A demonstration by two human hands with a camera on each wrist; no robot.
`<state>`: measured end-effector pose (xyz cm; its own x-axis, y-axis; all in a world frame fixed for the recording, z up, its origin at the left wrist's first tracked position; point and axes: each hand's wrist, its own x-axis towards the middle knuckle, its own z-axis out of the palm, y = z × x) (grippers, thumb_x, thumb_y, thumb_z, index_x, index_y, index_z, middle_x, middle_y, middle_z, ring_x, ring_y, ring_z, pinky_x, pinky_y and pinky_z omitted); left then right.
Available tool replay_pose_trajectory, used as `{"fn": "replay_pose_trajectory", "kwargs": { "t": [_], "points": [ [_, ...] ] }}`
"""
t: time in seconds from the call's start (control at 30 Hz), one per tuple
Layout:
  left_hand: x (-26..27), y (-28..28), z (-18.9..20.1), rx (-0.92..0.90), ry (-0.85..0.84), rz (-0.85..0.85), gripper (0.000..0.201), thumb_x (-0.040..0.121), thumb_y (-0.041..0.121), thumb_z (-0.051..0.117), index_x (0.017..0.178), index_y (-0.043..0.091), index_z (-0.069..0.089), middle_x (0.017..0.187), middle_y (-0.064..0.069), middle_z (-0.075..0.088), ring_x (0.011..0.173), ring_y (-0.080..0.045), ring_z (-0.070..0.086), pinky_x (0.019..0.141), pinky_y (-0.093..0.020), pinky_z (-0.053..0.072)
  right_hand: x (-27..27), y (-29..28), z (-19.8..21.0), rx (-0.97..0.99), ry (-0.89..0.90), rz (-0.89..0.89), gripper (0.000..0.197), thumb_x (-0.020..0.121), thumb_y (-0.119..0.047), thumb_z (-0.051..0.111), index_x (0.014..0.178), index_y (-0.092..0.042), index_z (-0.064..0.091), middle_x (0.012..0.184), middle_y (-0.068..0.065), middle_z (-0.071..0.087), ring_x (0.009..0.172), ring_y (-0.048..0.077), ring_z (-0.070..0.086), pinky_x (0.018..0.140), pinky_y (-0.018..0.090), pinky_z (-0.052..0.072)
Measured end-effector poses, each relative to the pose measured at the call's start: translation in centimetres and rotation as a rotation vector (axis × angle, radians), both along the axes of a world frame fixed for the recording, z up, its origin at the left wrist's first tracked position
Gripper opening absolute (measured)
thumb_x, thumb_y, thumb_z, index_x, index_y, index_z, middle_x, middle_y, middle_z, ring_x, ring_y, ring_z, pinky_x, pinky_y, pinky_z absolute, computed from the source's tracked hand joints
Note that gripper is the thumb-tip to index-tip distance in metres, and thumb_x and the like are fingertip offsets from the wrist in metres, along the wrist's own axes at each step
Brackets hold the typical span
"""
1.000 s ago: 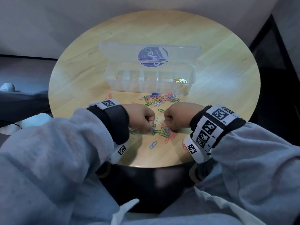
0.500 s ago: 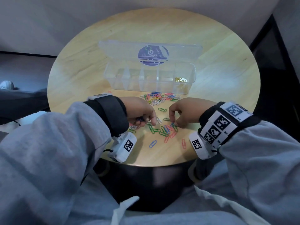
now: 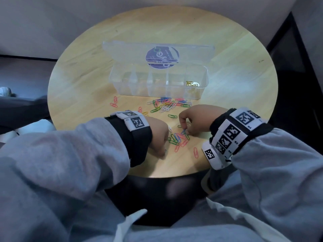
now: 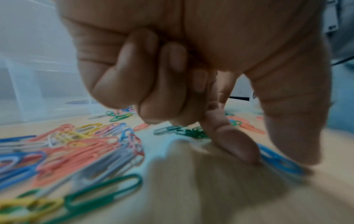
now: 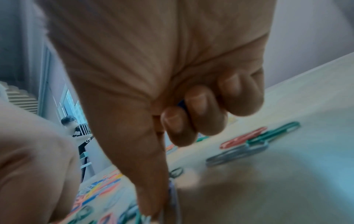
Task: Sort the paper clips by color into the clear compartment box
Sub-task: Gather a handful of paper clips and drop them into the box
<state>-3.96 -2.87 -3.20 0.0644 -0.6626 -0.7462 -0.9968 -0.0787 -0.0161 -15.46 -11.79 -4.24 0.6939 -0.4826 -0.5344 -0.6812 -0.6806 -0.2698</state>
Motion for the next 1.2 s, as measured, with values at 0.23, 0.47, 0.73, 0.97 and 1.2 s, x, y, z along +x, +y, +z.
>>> {"fn": "replay_pose_trajectory", "kwargs": {
  "t": [0.23, 0.47, 0.73, 0.97, 1.2],
  "points": [
    [0.5, -0.2, 0.0, -0.065, 0.022, -0.021, 0.007, 0.077, 0.025, 0.067, 0.083, 0.023, 0.066, 0.073, 0.006, 0.056, 0.072, -0.015, 0.050, 0.047, -0.021, 0.030, -0.3, -0.3, 0.0, 0.009, -0.013, -0.015, 0.021, 0.077, -0.004, 0.061, 0.085, -0.023, 0.058, 0.069, -0.011, 0.044, 0.060, 0.006, 0.042, 0.054, 0.025, 0.036],
    [3.2, -0.7, 0.6, -0.034, 0.558, 0.505, 0.024, 0.082, 0.010, 0.055, 0.064, 0.018, 0.042, 0.058, -0.001, 0.040, 0.044, -0.013, 0.033, 0.043, -0.016, 0.028, 0.0, -0.1, 0.0, 0.027, 0.002, 0.037, 0.014, 0.078, -0.010, 0.064, 0.079, -0.023, 0.059, 0.069, -0.011, 0.050, 0.070, 0.013, 0.050, 0.057, 0.025, 0.038],
    [3.8, -1.1, 1.2, 0.072, 1.090, 0.819, 0.022, 0.054, 0.008, 0.031, 0.038, 0.014, 0.046, 0.045, -0.006, 0.040, 0.032, -0.013, 0.031, 0.038, -0.012, 0.019, -0.6, -0.2, 0.3, 0.162, -0.002, -0.119, 0.013, 0.074, -0.013, 0.060, 0.063, -0.020, 0.057, 0.065, -0.004, 0.059, 0.064, 0.016, 0.053, 0.060, 0.025, 0.045],
    [4.3, -1.1, 1.3, 0.015, 1.254, 0.900, 0.022, 0.057, 0.015, 0.034, 0.045, 0.008, 0.051, 0.050, -0.012, 0.048, 0.035, -0.016, 0.040, 0.041, -0.013, 0.026, -1.2, -1.5, 1.7, 0.360, -0.161, -0.344, 0.016, 0.079, -0.008, 0.057, 0.065, -0.012, 0.053, 0.064, 0.007, 0.053, 0.053, 0.019, 0.043, 0.054, 0.026, 0.037],
    [3.2, -1.7, 1.6, -0.167, 0.799, 0.729, 0.011, 0.078, 0.014, 0.057, 0.069, 0.015, 0.051, 0.053, 0.002, 0.036, 0.041, -0.011, 0.030, 0.045, -0.019, 0.019, -1.3, -1.8, 2.2, 0.588, -0.408, -0.574, 0.031, 0.086, 0.008, 0.040, 0.078, -0.011, 0.063, 0.058, 0.003, 0.044, 0.047, 0.013, 0.042, 0.045, 0.021, 0.036]
  ]
}}
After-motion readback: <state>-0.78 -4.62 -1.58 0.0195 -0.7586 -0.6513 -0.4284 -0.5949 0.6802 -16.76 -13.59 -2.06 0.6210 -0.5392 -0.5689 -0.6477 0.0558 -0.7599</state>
